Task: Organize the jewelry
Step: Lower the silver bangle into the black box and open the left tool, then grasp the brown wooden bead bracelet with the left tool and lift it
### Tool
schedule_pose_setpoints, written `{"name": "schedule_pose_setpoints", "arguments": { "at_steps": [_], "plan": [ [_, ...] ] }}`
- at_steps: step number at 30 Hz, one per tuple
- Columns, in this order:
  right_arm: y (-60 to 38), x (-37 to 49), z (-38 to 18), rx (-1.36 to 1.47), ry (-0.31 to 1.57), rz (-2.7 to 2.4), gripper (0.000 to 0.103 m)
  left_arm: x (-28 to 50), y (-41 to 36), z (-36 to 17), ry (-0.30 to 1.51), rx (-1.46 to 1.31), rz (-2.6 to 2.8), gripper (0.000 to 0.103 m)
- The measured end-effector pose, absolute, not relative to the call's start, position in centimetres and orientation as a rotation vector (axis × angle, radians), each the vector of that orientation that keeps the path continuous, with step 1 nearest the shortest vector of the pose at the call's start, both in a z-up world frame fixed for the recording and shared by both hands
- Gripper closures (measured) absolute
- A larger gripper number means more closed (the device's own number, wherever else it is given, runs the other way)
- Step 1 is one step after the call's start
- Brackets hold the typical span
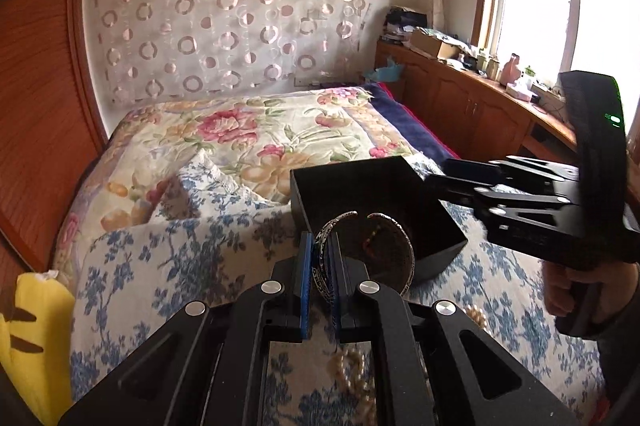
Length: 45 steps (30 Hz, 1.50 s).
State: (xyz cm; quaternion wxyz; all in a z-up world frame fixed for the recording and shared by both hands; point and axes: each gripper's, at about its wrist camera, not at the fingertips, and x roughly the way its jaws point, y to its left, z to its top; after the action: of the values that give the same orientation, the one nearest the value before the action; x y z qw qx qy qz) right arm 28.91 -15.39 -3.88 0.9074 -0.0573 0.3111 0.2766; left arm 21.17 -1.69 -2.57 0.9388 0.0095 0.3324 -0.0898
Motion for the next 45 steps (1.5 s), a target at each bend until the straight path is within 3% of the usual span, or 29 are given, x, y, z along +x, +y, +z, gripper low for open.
{"name": "schedule_pose_setpoints", "arguments": {
  "at_steps": [14,16,17,18,19,34,45],
  "plan": [
    [-20.5,26.7,-4.5,-0.102,0.633,0.513,0.063,26.5,-4.6,-4.5,0.745,0.079,-0.209,0.095],
    [-20.6,26.3,-4.7,-0.101,0.631,0.512,0.063,26.5,-4.7,-4.8,0.755,0.079,-0.215,0.091],
    [-20.7,26.1,-4.7,-0.100,0.631,0.512,0.063,26.4,-4.8,-4.8,0.753,0.080,-0.215,0.082],
    [-20.7,26.0,-4.6,-0.100,0.630,0.511,0.063,26.2,-4.9,-4.7,0.748,0.084,-0.216,0.071],
    [-20.6,25.8,-4.6,-0.101,0.628,0.510,0.063,25.9,-5.0,-4.7,0.744,0.086,-0.220,0.068],
    [-20.5,19.1,-3.3,-0.066,0.592,0.528,0.063,17.5,-4.5,-2.9,0.687,0.071,-0.265,0.061],
    [-20.4,15.1,-4.7,-0.052,0.612,0.538,0.063,11.6,-4.5,-4.5,0.703,0.060,-0.262,0.056]
  ]
}}
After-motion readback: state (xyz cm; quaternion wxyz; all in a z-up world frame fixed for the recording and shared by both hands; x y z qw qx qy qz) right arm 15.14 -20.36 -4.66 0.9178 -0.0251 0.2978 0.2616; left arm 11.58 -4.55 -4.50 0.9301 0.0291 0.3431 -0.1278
